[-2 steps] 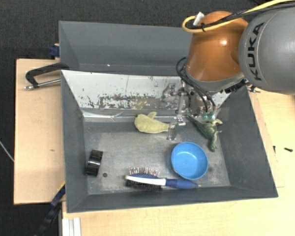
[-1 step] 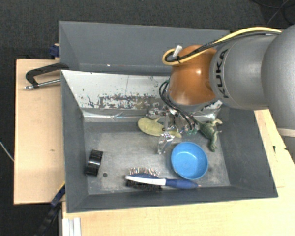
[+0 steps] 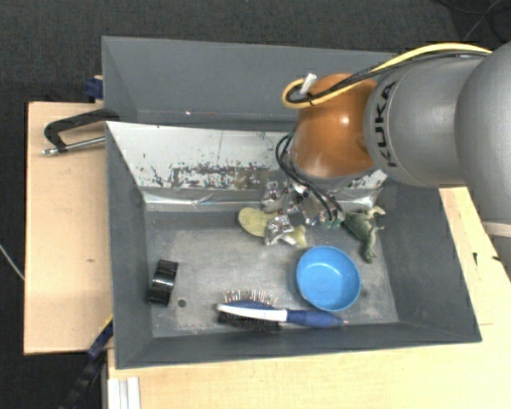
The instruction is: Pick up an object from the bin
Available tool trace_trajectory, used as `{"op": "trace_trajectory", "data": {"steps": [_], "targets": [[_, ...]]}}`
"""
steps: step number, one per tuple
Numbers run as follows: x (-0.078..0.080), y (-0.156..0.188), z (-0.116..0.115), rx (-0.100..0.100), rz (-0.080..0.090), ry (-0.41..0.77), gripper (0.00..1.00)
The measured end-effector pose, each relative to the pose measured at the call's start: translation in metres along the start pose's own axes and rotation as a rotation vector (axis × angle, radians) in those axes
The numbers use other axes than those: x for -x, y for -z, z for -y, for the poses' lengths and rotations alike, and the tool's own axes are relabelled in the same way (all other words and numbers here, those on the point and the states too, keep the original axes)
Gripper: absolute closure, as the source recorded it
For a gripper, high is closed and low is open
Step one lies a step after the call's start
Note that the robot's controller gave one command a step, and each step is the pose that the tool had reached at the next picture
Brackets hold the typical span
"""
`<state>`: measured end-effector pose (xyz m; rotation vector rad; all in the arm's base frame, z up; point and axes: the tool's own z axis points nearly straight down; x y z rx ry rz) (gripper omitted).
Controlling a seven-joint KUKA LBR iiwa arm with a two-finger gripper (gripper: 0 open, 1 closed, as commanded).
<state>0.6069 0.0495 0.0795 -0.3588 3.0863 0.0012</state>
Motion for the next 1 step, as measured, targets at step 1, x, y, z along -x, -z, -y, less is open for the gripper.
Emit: {"op": "trace_trajectory", "data": {"steps": [1], "targets": [[-0.0054, 0.1578, 0.0207, 0.002, -0.018, 0.100, 1.00]]}}
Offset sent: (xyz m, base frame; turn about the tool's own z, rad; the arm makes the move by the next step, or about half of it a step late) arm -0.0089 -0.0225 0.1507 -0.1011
